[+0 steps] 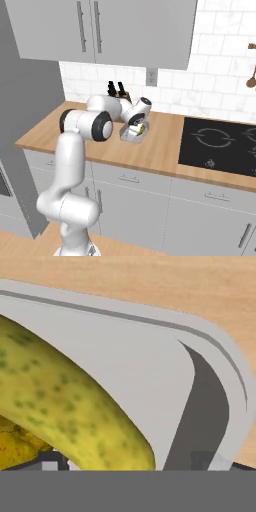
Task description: Take the meat container that has the shrimp and place it on the second highest rack of the freezer. Then take the vegetable container that has the lemon and cucumber and place it on the highest rack of the freezer.
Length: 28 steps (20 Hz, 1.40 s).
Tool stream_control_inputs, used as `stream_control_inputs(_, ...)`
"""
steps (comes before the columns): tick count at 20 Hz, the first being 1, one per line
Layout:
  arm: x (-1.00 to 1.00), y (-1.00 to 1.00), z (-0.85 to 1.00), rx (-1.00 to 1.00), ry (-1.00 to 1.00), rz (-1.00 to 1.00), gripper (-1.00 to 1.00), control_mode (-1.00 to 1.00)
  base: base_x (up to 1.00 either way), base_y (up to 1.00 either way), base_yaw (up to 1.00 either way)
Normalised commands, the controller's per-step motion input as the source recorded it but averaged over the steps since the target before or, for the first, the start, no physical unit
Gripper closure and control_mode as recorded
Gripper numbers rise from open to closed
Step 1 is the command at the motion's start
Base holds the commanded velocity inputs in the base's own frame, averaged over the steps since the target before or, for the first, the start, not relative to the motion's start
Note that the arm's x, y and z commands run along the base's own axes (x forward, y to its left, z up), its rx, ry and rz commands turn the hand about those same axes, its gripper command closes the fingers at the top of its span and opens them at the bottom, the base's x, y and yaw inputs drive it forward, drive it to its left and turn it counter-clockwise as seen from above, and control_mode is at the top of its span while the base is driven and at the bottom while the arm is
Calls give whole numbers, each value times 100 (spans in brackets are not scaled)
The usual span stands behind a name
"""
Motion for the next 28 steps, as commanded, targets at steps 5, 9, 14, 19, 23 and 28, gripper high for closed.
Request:
stream_control_inputs(5, -85, 1, -2, 1, -3, 25, 100, -100, 0, 0, 0)
stream_control_inputs(9, -74, 0, 2, 0, -9, 29, 100, -100, 0, 0, 0)
stream_control_inputs(14, -58, 0, 27, -5, -20, 26, 100, -100, 0, 0, 0)
stream_control_inputs(19, -55, 0, 47, -15, -29, 24, 100, -100, 0, 0, 0)
stream_control_inputs(23, -56, 0, 50, -20, -34, 27, 100, -100, 0, 0, 0)
stream_control_inputs(28, -58, 0, 57, -19, -34, 30, 100, -100, 0, 0, 0)
